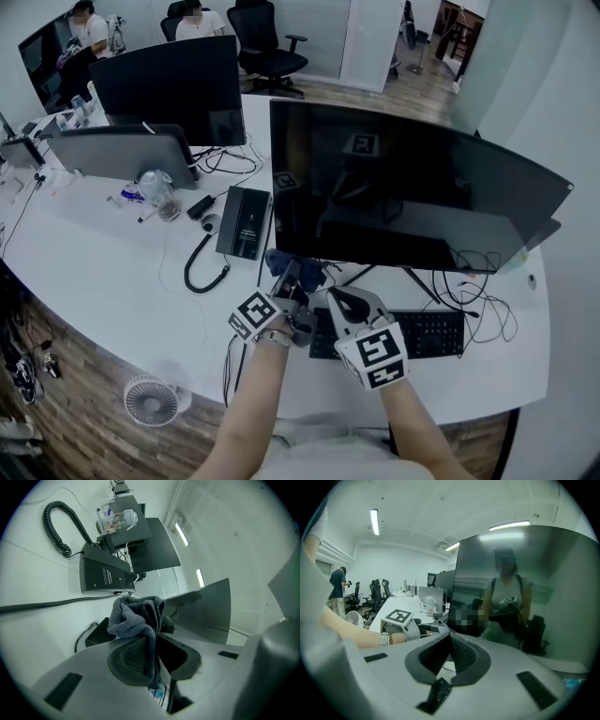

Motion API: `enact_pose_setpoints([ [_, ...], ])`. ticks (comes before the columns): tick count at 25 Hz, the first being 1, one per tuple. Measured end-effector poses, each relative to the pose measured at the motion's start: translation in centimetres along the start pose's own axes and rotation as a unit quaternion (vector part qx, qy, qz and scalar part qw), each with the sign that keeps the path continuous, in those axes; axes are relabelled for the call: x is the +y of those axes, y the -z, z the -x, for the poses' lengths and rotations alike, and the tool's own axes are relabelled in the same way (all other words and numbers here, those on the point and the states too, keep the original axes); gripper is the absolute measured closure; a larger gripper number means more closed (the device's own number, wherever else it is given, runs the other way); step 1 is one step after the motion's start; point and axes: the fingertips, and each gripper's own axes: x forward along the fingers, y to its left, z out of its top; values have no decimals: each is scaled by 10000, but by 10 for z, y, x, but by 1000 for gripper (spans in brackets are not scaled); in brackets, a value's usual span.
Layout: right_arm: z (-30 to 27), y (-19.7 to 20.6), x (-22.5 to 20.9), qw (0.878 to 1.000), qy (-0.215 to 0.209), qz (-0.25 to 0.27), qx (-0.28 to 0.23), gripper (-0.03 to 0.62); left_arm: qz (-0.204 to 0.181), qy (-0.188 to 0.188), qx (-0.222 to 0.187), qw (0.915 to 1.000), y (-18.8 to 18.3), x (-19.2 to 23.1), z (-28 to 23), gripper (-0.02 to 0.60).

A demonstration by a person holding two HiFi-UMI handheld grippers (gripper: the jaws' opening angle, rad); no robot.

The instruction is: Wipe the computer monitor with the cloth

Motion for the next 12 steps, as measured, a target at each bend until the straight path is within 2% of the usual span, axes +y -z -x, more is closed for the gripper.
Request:
enact_pose_setpoints([
  [12,24,7,-18,10000,-7,-62,9,586,86,-105,-28,9999,22,-4,-12,522],
])
